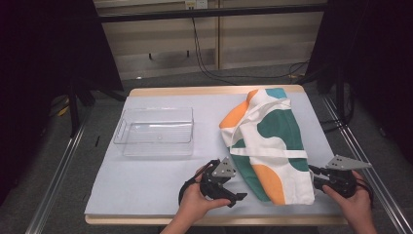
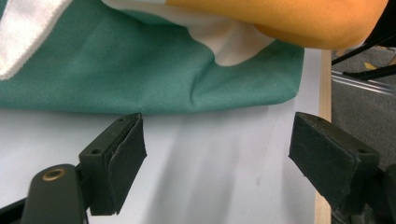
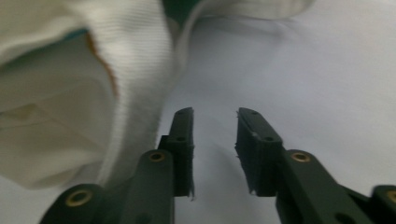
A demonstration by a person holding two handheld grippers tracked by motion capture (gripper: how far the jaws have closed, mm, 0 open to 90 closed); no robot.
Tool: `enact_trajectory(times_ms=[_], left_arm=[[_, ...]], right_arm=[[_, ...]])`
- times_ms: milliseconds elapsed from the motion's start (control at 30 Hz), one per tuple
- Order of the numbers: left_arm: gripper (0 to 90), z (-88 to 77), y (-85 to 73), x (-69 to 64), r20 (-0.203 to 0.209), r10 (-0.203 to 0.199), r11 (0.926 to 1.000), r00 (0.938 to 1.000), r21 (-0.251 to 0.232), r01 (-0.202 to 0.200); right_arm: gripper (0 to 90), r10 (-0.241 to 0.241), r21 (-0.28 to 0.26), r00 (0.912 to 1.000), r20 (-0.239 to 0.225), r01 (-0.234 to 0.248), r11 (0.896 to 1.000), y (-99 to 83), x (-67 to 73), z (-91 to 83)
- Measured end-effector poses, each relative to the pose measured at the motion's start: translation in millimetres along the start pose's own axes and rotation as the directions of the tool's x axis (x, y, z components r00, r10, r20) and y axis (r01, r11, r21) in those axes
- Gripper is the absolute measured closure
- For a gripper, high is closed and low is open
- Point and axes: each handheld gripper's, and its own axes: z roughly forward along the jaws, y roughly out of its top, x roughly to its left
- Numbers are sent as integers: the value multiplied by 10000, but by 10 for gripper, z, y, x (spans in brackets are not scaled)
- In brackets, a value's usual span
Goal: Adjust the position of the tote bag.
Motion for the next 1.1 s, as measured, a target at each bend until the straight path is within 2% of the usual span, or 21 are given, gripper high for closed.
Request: enact_trajectory(times_ms=[100,167,300,433,633,667,733,800,867,900,1033,1067,1100], left_arm=[[183,21,-1,-17,56,-25,10000,10000,-77,26],[183,25,-3,-13,82,43,10000,10000,52,-43],[182,44,-13,-20,99,-61,9999,9999,-115,62],[178,37,-2,-29,47,15,10000,10000,-61,-15],[135,73,13,-65,100,172,9998,9998,43,-172],[129,88,16,-73,200,293,9995,9994,86,-295],[114,115,28,-104,248,286,9994,9993,201,-291],[113,152,33,-128,286,267,9996,9992,100,-270],[113,177,46,-152,305,307,9991,9991,268,-315],[114,196,50,-157,363,431,9988,9984,218,-440],[110,278,72,-199,278,442,9985,9986,309,-451],[101,291,77,-203,238,445,9979,9987,464,-456],[97,301,76,-205,213,484,9977,9986,467,-494]], right_arm=[[743,-47,60,9990,-447,49,10000,19,63,43],[754,-41,143,9978,-663,51,9999,30,104,71],[773,-89,121,9948,-1017,102,9999,59,178,116],[799,-122,13,9933,-1151,124,9999,81,225,134],[823,-244,190,9898,-1406,273,9994,96,286,180],[823,-299,231,9893,-1428,335,9992,99,296,187],[825,-319,255,9884,-1482,361,9990,107,316,201],[823,-284,246,9865,-1610,328,9992,113,334,215],[826,-325,248,9844,-1728,374,9990,122,356,227],[827,-300,196,9837,-1770,340,9992,127,368,232],[829,-258,145,9776,-2088,295,9995,153,431,267],[830,-252,148,9758,-2173,291,9995,158,445,280],[830,-280,138,9769,-2120,317,9994,164,456,286]])
